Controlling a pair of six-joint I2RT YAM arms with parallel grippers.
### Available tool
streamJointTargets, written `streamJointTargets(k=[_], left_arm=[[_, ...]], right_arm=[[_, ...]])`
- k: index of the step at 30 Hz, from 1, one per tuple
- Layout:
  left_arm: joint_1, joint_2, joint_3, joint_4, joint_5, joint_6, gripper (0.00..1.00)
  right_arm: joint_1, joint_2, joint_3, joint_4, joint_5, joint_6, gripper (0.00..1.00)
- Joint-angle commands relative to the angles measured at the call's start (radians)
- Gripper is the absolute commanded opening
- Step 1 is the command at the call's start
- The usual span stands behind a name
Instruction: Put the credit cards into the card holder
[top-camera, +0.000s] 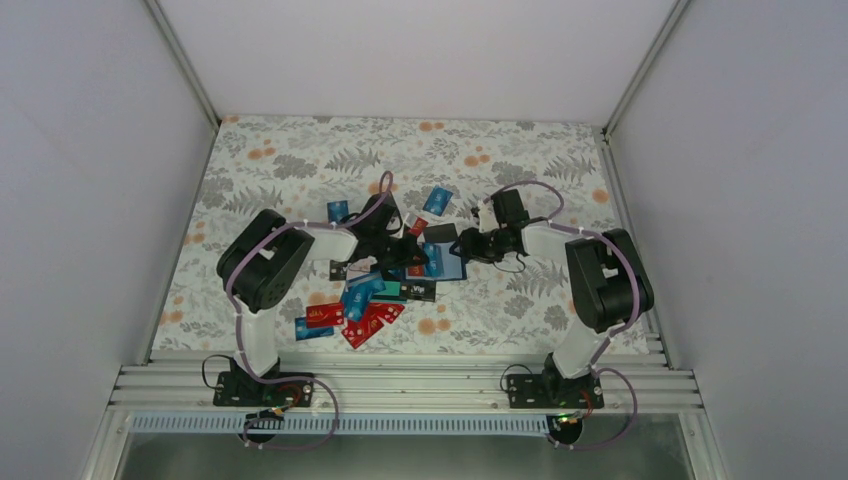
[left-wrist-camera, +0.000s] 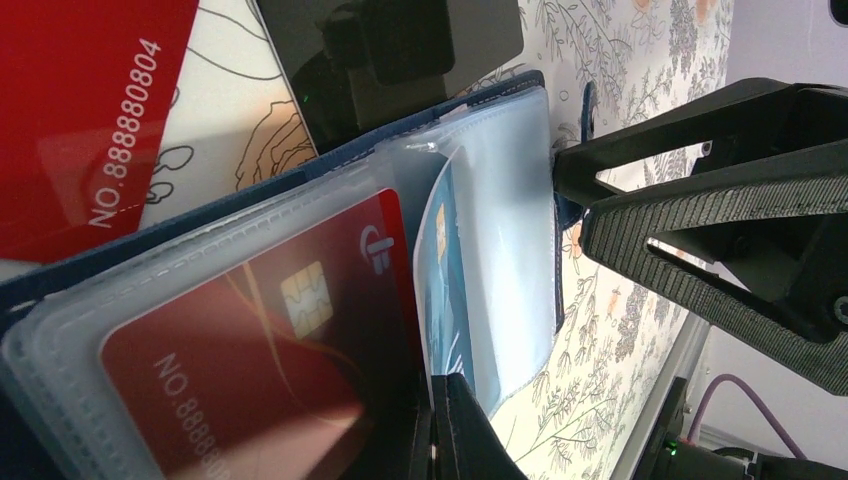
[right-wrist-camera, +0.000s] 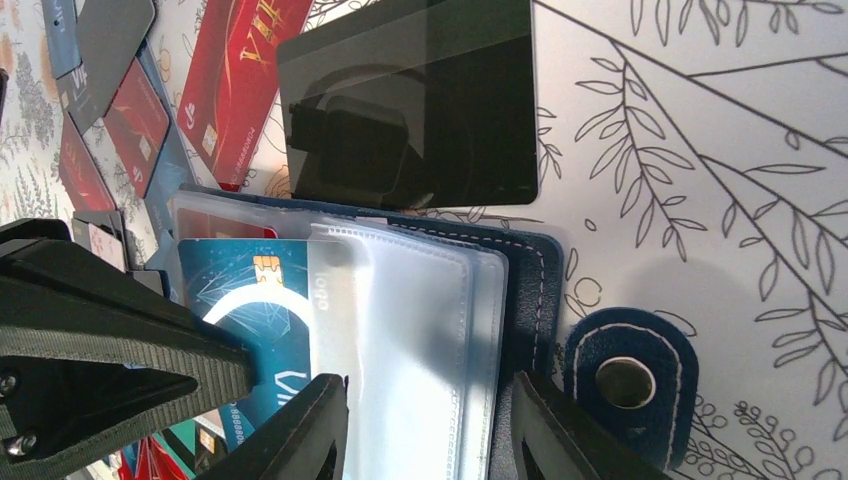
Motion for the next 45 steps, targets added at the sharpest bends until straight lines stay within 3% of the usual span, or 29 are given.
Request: streamJointTargets(k=[1, 5, 18, 27, 36, 45], left_arm=[[0.003, 0.051, 0.008, -0.112, -0.056, 0.033, 0.02], [0.003, 0.064, 0.025, -0.126, -0.034, 0.038, 0.03], [-0.017, 0.133, 0.114, -0.176, 0.009, 0.073, 0.02], [-0.03, 0.156, 0.156, -0.194, 0.022, 0.061, 0.04], [-0.045, 0.107, 0.157, -0.259, -0.042, 0.059, 0.27], [-0.087, 0.135, 0.225, -0.331, -0.087, 0.027, 0.36]], right_arm=[[0.006, -0.023, -0.04, -0.042, 0.116, -0.006, 0.44], [0.007, -0.057, -0.052, -0.057, 0.165, 0.008, 0.44], [0.053, -0.021, -0.112, 0.061, 0.002, 0.073, 0.43], [0.063, -0.038, -0.117, 0.07, -0.007, 0.088, 0.43], [0.063, -0.046, -0.135, 0.077, -0.002, 0.09, 0.42], [0.065, -0.061, -0.147, 0.086, -0.01, 0.1, 0.42]])
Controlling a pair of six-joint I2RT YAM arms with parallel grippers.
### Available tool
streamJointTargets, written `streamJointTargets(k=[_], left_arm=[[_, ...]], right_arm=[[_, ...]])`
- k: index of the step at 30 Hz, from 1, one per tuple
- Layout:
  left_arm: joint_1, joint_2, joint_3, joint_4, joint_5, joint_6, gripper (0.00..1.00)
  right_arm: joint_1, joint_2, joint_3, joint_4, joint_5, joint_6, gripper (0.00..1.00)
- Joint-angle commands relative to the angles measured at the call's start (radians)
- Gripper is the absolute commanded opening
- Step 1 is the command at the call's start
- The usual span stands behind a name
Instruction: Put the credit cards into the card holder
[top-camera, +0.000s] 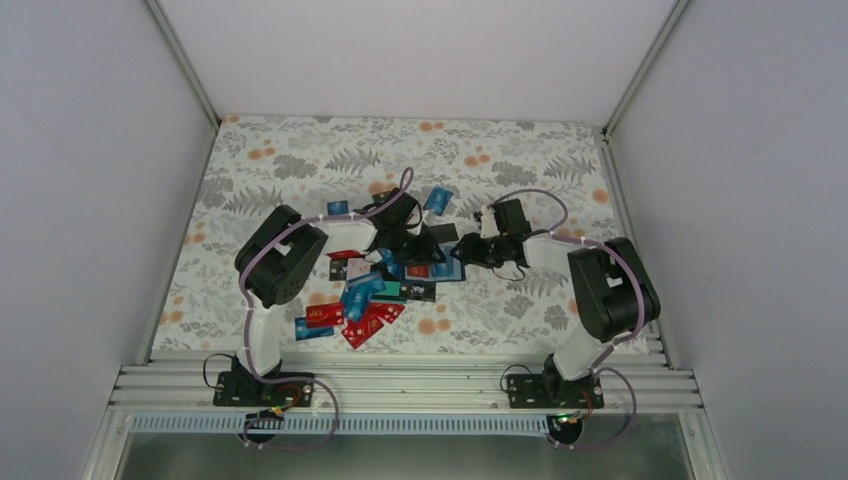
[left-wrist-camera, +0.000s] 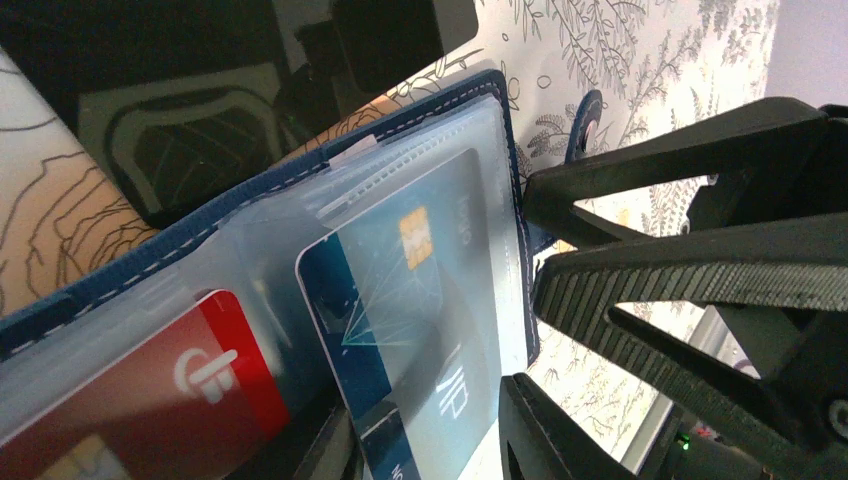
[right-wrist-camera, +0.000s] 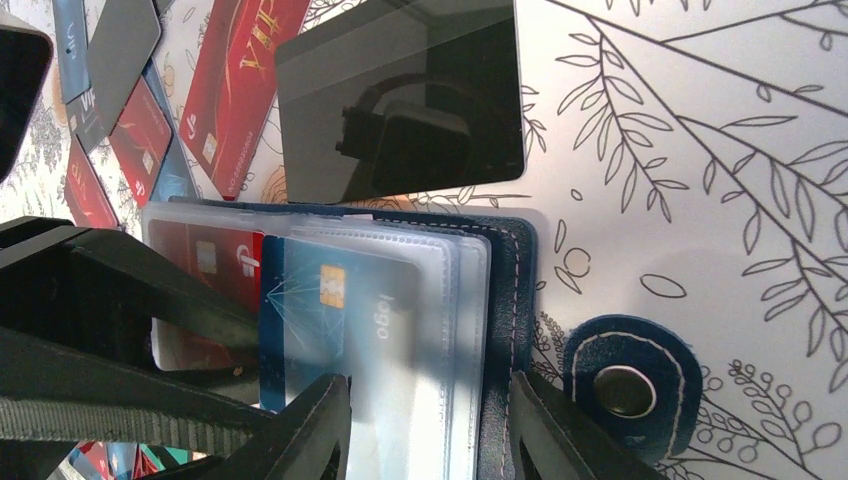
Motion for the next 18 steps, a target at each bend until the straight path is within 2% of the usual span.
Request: streamJointTargets(k=[1, 18], left_arm=[[-0.035, 0.047, 0.026, -0.124, -0.096, -0.033, 0.37], [-0.15, 0.114, 0.209, -0.273, -0.284, -0.147, 0.58]], right_arm=[[0.033, -0.003, -0.037, -0.056, -0.044, 0.018, 0.42], [0.033, -0.047, -0.036, -0.047, -0.064, 0.027, 0.42]])
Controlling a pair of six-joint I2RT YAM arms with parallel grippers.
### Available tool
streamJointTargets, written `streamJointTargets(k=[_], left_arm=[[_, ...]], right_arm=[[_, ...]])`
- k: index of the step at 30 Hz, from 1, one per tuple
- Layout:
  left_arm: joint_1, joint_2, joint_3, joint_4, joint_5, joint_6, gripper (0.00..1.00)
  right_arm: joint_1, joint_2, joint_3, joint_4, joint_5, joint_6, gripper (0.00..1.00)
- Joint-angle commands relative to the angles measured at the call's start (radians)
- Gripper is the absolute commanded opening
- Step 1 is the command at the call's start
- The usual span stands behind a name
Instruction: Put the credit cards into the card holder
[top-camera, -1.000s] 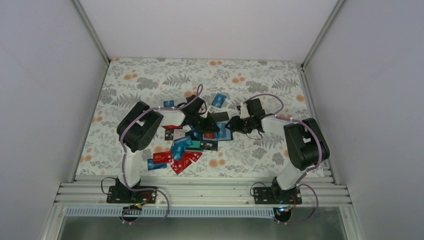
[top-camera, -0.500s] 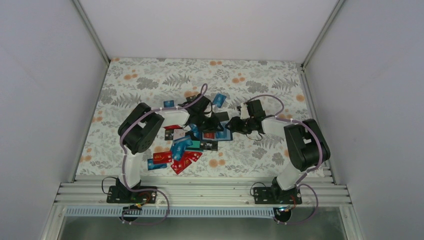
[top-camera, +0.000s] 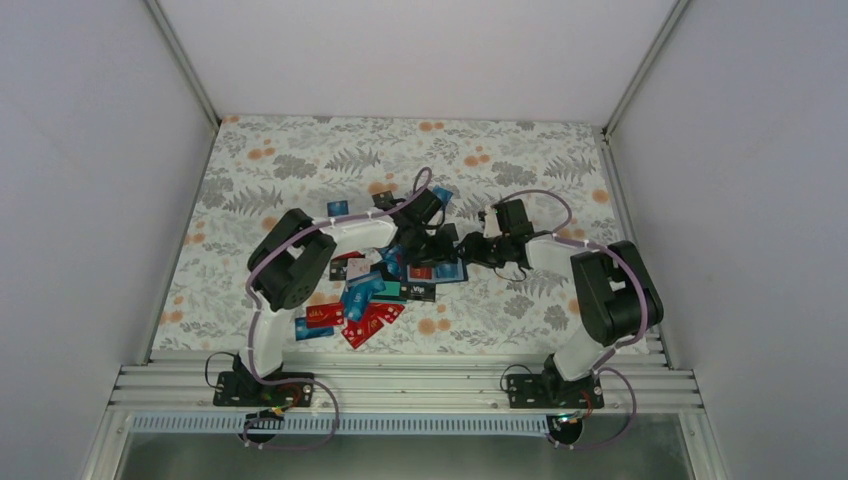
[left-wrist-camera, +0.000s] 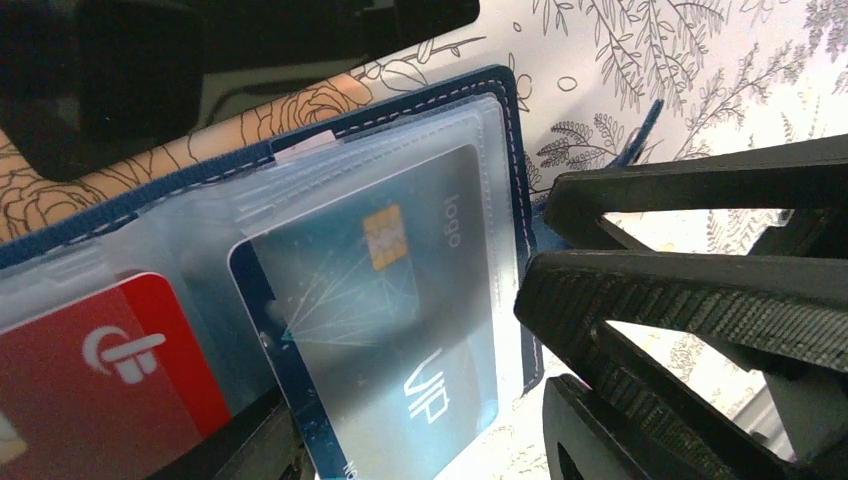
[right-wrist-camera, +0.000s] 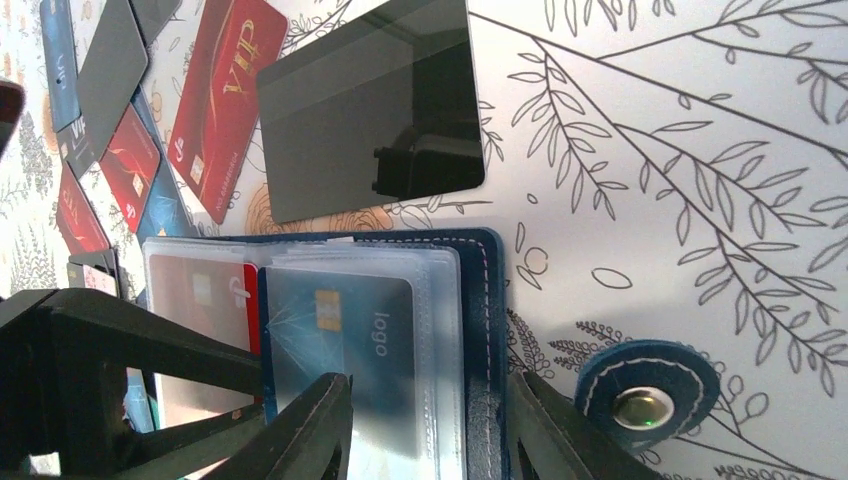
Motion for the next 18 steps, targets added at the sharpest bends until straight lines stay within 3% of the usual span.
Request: streamJointTargets(k=[1, 10, 13, 18], left_arm=[[-0.047, 0.07, 0.011, -0.019, -0.087, -0.051, 0.59], [-0.048, -0.082, -0.007, -0.058, -0.186, -0.009, 0.82], [-0.047, -0.144, -0.029, -0.075, -0.229, 0.025, 0.99], [-0.039, -0.253, -0.09, -0.109, -0.306, 0.081, 1.0]], right_arm=[[0.036, -0.024, -0.018, -0.06, -0.093, -0.009, 0.42], [0.036, -0.042, 0.004, -0.084, -0.091, -0.023, 0.42], [0.036, -0.039, 0.005, -0.085, -0.089, -0.025, 0.42], [0.036, -0.028, -0.002, -0.079, -0.09, -0.025, 0.41]])
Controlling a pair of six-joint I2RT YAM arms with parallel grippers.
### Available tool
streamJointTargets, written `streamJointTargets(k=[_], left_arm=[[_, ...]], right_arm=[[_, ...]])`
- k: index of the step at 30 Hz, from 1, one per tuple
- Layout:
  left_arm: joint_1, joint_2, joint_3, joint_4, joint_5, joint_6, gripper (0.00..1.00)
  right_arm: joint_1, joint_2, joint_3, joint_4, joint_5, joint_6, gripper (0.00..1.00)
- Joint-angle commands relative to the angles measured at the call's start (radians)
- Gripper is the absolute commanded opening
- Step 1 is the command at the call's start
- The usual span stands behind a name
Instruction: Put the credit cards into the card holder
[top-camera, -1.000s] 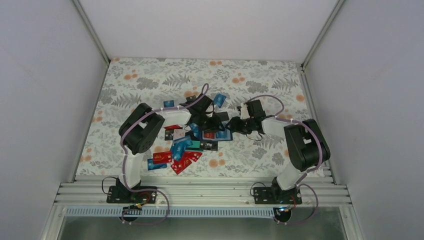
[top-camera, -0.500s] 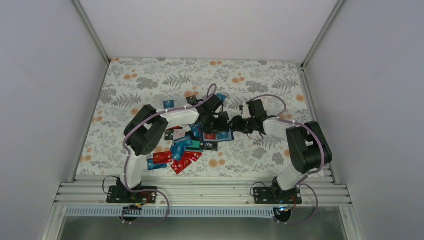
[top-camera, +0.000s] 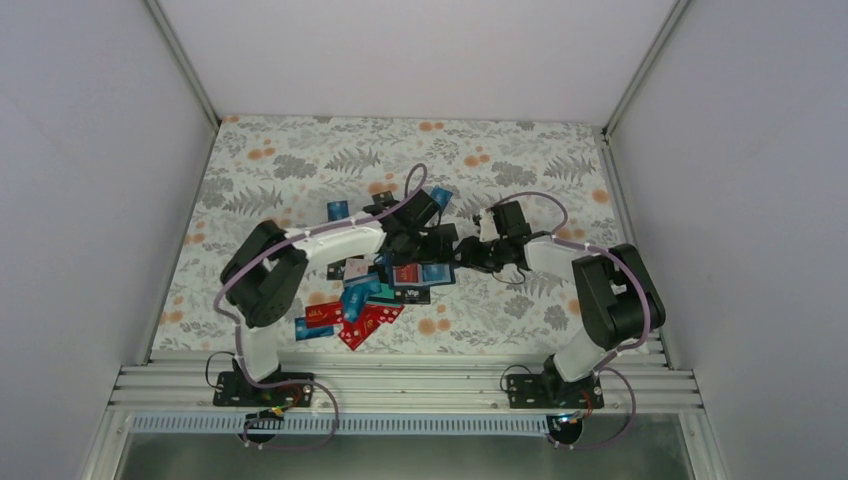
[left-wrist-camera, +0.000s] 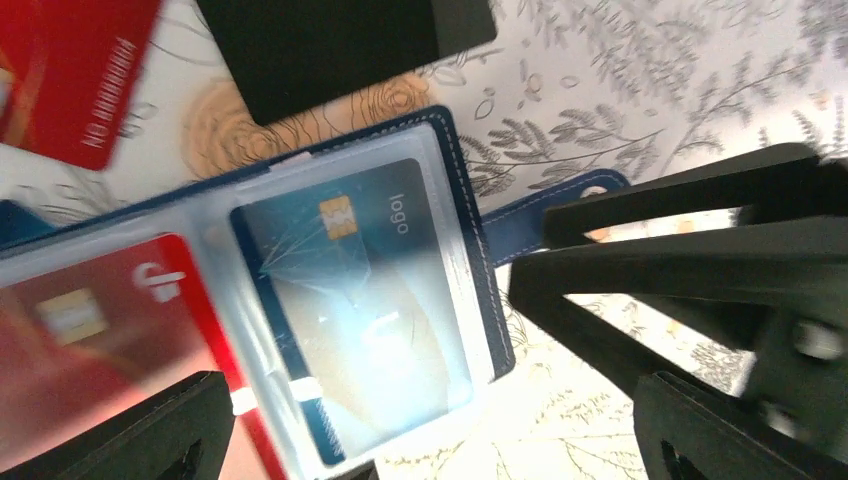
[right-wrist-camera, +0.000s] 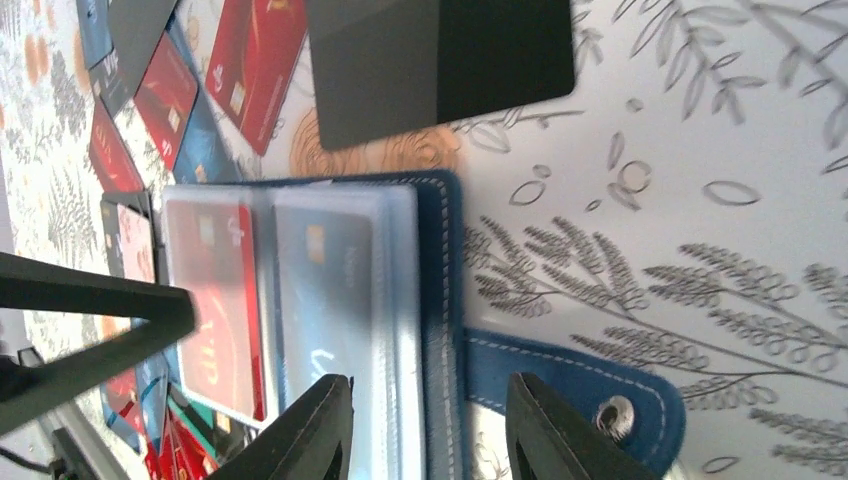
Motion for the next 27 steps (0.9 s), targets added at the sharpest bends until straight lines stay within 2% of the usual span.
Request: streamJointTargets(k=[1, 8, 13, 23, 27], left_arm=[[0.014, -0.121, -0.056, 0.004, -0.106, 0.061, 1.0], [0.092, -0.256, -0.257, 0.083, -0.086, 0.129, 1.0], [0.143, -0.295, -0.352, 0.169, -0.005, 0.16, 0.96], [0.186, -0.236, -0.425, 0.292, 0.131, 0.157, 0.95], [0.191, -0.206, -0.421, 0.284, 0.132, 0.145, 0.94]], right_arm=[[0.022, -0.002, -0.004, -0.022, -0.046, -0.017, 0.41], [0.022, 0.011, -0.017, -0.021, -0.038, -0.018, 0.41], [0.022, 0.018, -0.021, -0.023, -0.03, -0.019, 0.41], [0.022, 0.026, -0.023, -0.028, -0.025, -0.018, 0.4], [0.022, 0.028, -0.026, -0.028, -0.024, -0.018, 0.4]])
